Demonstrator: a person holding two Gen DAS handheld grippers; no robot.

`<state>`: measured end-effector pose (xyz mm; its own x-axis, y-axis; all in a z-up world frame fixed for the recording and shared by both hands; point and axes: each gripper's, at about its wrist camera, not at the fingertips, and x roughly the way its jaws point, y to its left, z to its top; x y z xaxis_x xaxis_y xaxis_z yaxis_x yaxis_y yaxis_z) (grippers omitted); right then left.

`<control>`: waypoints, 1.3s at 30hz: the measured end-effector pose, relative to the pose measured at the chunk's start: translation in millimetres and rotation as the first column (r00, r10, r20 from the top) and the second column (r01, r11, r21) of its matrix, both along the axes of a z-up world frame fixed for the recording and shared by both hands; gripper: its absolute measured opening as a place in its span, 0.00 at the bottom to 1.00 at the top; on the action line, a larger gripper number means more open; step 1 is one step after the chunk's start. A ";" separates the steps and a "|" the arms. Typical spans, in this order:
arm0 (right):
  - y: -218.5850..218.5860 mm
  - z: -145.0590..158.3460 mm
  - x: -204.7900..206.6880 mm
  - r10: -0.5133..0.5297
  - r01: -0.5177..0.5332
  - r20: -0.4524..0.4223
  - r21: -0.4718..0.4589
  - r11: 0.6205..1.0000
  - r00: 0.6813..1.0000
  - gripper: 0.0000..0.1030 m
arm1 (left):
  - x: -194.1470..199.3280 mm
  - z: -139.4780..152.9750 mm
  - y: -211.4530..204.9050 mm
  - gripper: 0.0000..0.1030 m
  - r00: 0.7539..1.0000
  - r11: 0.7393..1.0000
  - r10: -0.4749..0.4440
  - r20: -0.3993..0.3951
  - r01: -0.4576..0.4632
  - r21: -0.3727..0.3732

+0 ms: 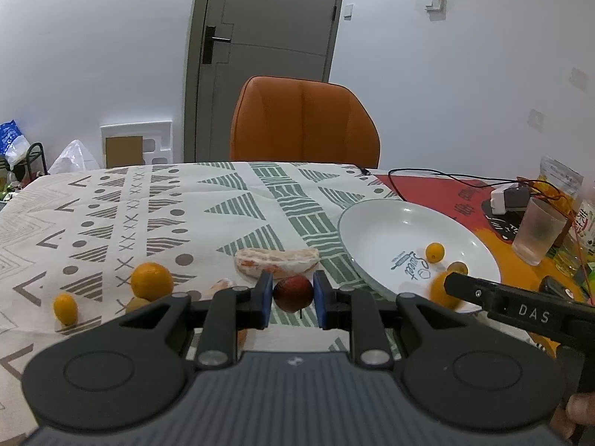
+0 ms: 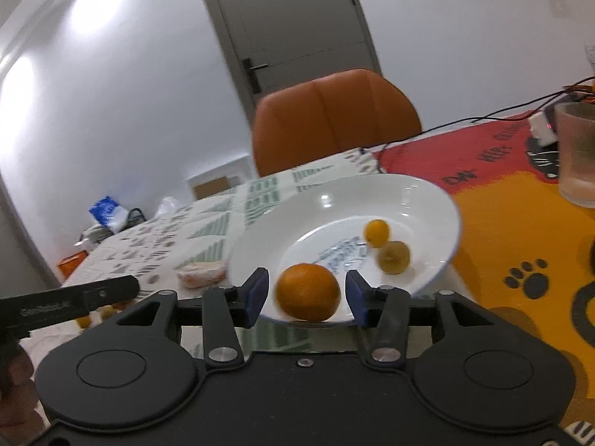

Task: Organize fruits
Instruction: 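Carry the large orange with the right tool while the left tool carries the red plum to the bowl, then open the right tool to drop the orange in the bowl while the left tool releases the plum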

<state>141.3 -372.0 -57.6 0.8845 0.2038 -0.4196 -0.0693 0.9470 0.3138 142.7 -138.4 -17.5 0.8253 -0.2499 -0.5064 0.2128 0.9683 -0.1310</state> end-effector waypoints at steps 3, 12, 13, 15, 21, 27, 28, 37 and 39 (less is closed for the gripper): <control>-4.5 -0.2 -1.9 0.002 -0.002 -0.001 0.014 1.000 1.000 0.48 | 1.8 0.9 -4.1 0.21 1.000 1.000 -0.009 0.003 0.009 -0.001; -14.4 -0.5 -9.7 -0.006 0.006 0.000 0.016 1.000 1.000 0.48 | 6.3 2.8 -28.8 0.21 0.998 0.998 -0.064 0.011 0.064 0.009; -16.4 -0.6 -11.1 -0.008 0.008 0.005 0.018 1.000 1.000 0.48 | 6.7 3.2 -31.8 0.21 0.997 0.997 -0.070 0.012 0.070 0.010; -20.5 0.0 -14.2 -0.016 0.016 0.007 0.022 1.000 1.000 0.48 | 8.1 3.9 -38.9 0.21 0.996 0.996 -0.084 0.014 0.084 0.013; -30.6 -0.4 -21.6 -0.026 0.026 0.006 0.034 0.999 1.000 0.48 | 11.8 3.6 -61.6 0.21 0.992 0.992 -0.126 0.011 0.125 0.023; -38.0 -1.3 -24.8 -0.028 0.027 0.006 0.038 0.999 1.000 0.48 | 12.8 5.3 -80.0 0.21 0.987 0.987 -0.158 0.016 0.157 0.031; -38.9 -1.7 -25.0 -0.029 0.029 0.005 0.040 0.999 1.000 0.48 | 12.9 6.4 -82.4 0.21 0.986 0.986 -0.163 0.019 0.162 0.031; -40.8 -1.7 -27.3 -0.031 0.030 0.011 0.047 0.998 0.999 0.48 | 13.1 17.7 -92.7 0.25 0.983 0.984 -0.175 0.055 0.173 0.042; -40.8 -2.3 -27.7 -0.029 0.029 0.010 0.048 0.998 1.000 0.48 | 12.4 18.6 -90.4 0.26 0.984 0.985 -0.171 0.055 0.169 0.041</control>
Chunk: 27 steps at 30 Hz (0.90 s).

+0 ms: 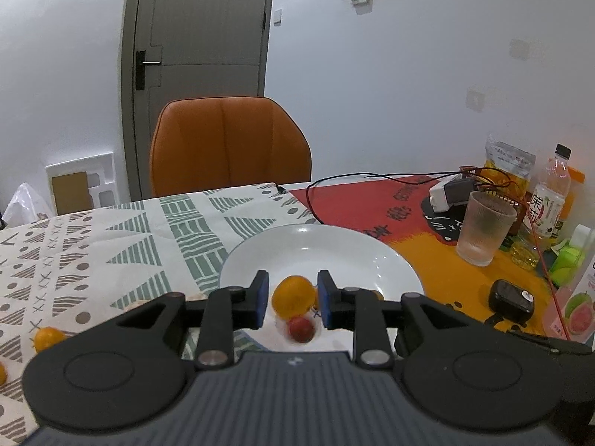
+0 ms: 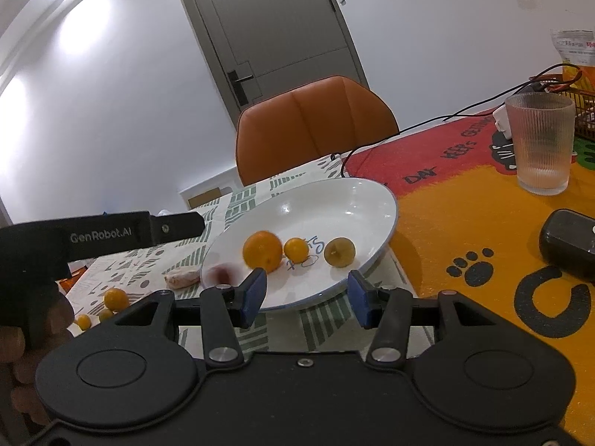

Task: Organize fruits
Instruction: 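Open the right tool to drop the orange in the bowl while the left tool releases the plum, then withdraw both open tools from the bowl back toward the remaining fruit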

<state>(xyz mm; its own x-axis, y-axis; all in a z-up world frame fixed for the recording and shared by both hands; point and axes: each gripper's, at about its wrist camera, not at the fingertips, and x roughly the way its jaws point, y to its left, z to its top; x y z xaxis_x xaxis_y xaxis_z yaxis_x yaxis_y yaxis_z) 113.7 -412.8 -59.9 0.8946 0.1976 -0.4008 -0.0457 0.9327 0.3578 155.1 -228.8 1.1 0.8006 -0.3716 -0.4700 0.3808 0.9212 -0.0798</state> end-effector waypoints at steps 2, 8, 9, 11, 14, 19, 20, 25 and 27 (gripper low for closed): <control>0.7 0.0 -0.4 0.004 -0.004 -0.001 0.003 1.000 1.000 0.48 | -0.4 0.5 3.8 0.26 1.000 1.000 0.009 -0.008 -0.009 -0.002; 8.3 0.8 0.5 0.020 -0.020 0.001 0.002 1.000 1.000 0.48 | -3.5 -0.8 22.1 0.46 0.998 0.999 0.055 -0.019 -0.055 0.000; 9.8 1.0 0.9 0.022 -0.022 0.002 0.002 1.000 1.000 0.49 | -4.2 -0.8 26.2 0.51 0.998 0.998 0.065 -0.018 -0.065 0.001; 13.5 1.8 1.6 0.026 -0.026 0.002 0.000 1.000 1.000 0.50 | -5.3 -0.2 33.0 0.59 0.997 0.997 0.082 -0.013 -0.082 0.006; 20.0 3.9 2.1 0.037 -0.037 0.005 -0.004 0.999 0.999 0.53 | -6.6 1.1 44.9 0.71 0.993 0.993 0.117 -0.005 -0.117 0.014; 31.8 8.0 0.8 0.053 -0.053 0.016 -0.014 0.999 0.998 0.61 | -11.6 4.5 67.1 0.80 0.986 0.986 0.164 0.006 -0.164 0.014; 34.4 8.9 0.9 0.054 -0.054 0.017 -0.015 0.998 0.998 0.67 | -12.7 5.4 71.2 0.81 0.985 0.985 0.171 0.007 -0.171 0.012; 46.9 13.1 -0.3 0.056 -0.056 0.037 -0.016 0.998 0.998 0.86 | -19.7 7.4 93.2 0.86 0.978 0.978 0.208 0.013 -0.208 0.004; 51.7 15.0 -0.2 0.060 -0.060 0.047 -0.014 0.998 0.997 0.96 | -21.7 7.8 103.4 0.88 0.975 0.975 0.224 0.006 -0.224 -0.010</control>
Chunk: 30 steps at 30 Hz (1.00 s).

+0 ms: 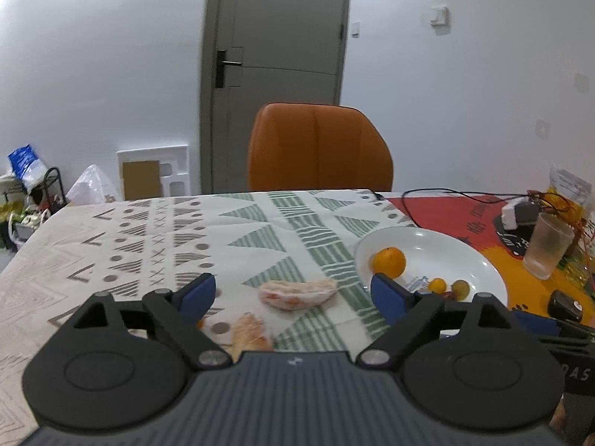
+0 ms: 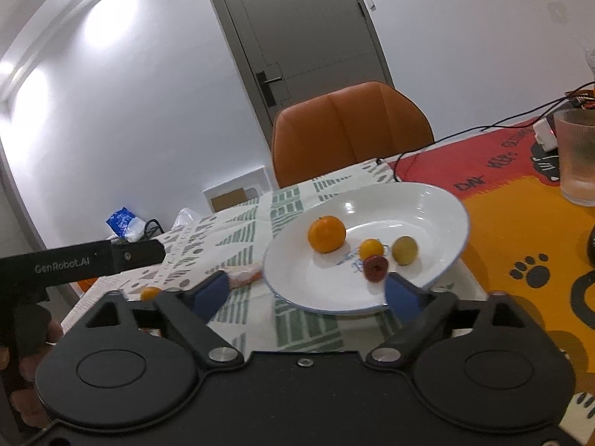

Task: Organize fruits
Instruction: 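Withdraw both open tools from the bowl back toward the remaining fruit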

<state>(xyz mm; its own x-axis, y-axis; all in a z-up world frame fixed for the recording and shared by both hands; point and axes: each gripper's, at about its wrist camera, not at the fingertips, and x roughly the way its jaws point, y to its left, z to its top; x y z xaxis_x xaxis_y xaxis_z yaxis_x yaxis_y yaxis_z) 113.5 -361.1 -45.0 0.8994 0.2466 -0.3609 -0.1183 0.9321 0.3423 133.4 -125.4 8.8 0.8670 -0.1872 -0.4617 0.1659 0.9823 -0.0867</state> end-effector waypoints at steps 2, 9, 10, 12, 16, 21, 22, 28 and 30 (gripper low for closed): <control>4.6 1.9 -0.7 0.008 -0.008 0.009 -0.003 1.000 1.000 1.00 | -2.5 1.0 8.4 0.89 1.000 1.000 0.013 -0.001 -0.013 -0.014; 26.5 8.5 1.3 0.062 -0.061 0.018 -0.021 0.998 0.998 1.00 | -8.7 6.0 40.3 0.91 0.997 0.996 0.077 0.013 -0.076 -0.038; 29.5 8.8 2.1 0.069 -0.069 0.017 -0.023 0.997 0.997 1.00 | -9.2 6.5 44.0 0.91 0.996 0.996 0.083 0.015 -0.083 -0.040; 36.5 9.7 3.2 0.087 -0.086 0.016 -0.026 0.996 0.996 1.00 | -11.1 7.5 53.5 0.91 0.995 0.994 0.102 0.022 -0.101 -0.040; 50.9 10.9 5.2 0.120 -0.120 0.012 -0.032 0.992 0.993 1.00 | -12.0 8.9 71.9 0.91 0.991 0.991 0.130 0.025 -0.129 -0.049; 68.4 11.3 9.7 0.159 -0.158 0.005 -0.041 0.987 0.987 1.00 | -14.6 7.9 93.9 0.91 0.986 0.985 0.165 0.020 -0.164 -0.048; 71.7 11.2 10.7 0.166 -0.165 0.004 -0.045 0.985 0.986 1.00 | -15.1 7.3 97.8 0.91 0.985 0.984 0.172 0.020 -0.170 -0.051; 89.2 9.4 15.8 0.197 -0.198 -0.011 -0.067 0.978 0.980 0.96 | -18.4 1.1 123.2 0.91 0.974 0.973 0.226 0.019 -0.224 -0.062; 94.4 8.9 19.0 0.203 -0.204 -0.019 -0.074 0.976 0.979 0.91 | -18.4 -1.2 131.7 0.91 0.969 0.967 0.245 0.016 -0.243 -0.076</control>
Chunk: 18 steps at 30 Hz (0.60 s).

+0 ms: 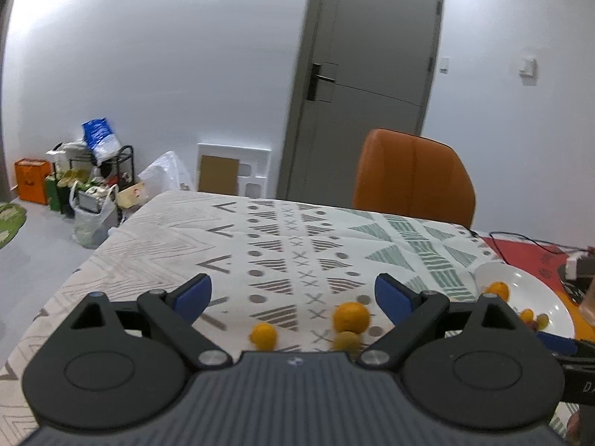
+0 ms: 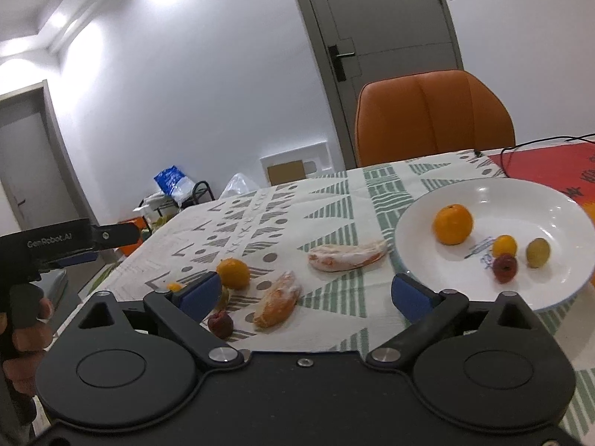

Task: Organize fruits
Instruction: 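Withdraw both open tools from the bowl back toward the remaining fruit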

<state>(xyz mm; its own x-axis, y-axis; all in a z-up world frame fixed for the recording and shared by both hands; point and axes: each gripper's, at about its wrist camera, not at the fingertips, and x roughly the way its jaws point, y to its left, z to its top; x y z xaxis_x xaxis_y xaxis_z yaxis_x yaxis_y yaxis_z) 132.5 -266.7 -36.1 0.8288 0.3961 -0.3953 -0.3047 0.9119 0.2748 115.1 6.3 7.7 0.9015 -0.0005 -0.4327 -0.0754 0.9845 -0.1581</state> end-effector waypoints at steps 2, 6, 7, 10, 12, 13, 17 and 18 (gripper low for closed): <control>4.8 -0.5 3.3 0.004 -0.004 -0.006 -0.008 1.000 1.000 0.86 | 1.4 -2.6 6.8 0.91 1.000 1.000 0.012 -0.001 -0.012 -0.015; 12.3 -2.9 10.3 0.013 -0.013 -0.021 -0.018 1.000 1.000 0.81 | 3.9 -7.7 18.4 0.90 0.999 0.999 0.042 -0.008 -0.042 -0.029; 14.2 -3.4 11.4 0.016 -0.017 -0.024 -0.021 1.000 1.000 0.81 | 4.8 -9.1 20.7 0.90 0.999 0.998 0.048 -0.012 -0.048 -0.034; 20.4 -5.9 15.4 0.026 -0.027 -0.032 -0.033 0.999 0.999 0.80 | 7.1 -13.5 26.7 0.89 0.998 0.997 0.066 -0.021 -0.067 -0.040; 24.4 -7.4 18.3 0.033 -0.034 -0.040 -0.040 0.999 0.999 0.79 | 9.4 -16.8 28.6 0.89 0.996 0.996 0.081 -0.028 -0.082 -0.043; 25.5 -8.3 20.0 0.035 -0.036 -0.043 -0.044 0.998 0.998 0.79 | 10.2 -18.1 29.5 0.89 0.996 0.995 0.084 -0.032 -0.086 -0.043; 30.2 -11.6 26.6 0.039 -0.043 -0.058 -0.054 0.998 0.998 0.74 | 15.1 -24.0 31.0 0.88 0.995 0.995 0.084 -0.045 -0.086 -0.044; 31.3 -12.4 28.1 0.040 -0.043 -0.062 -0.056 0.998 0.997 0.74 | 16.1 -25.1 31.5 0.86 0.996 0.995 0.080 -0.045 -0.082 -0.048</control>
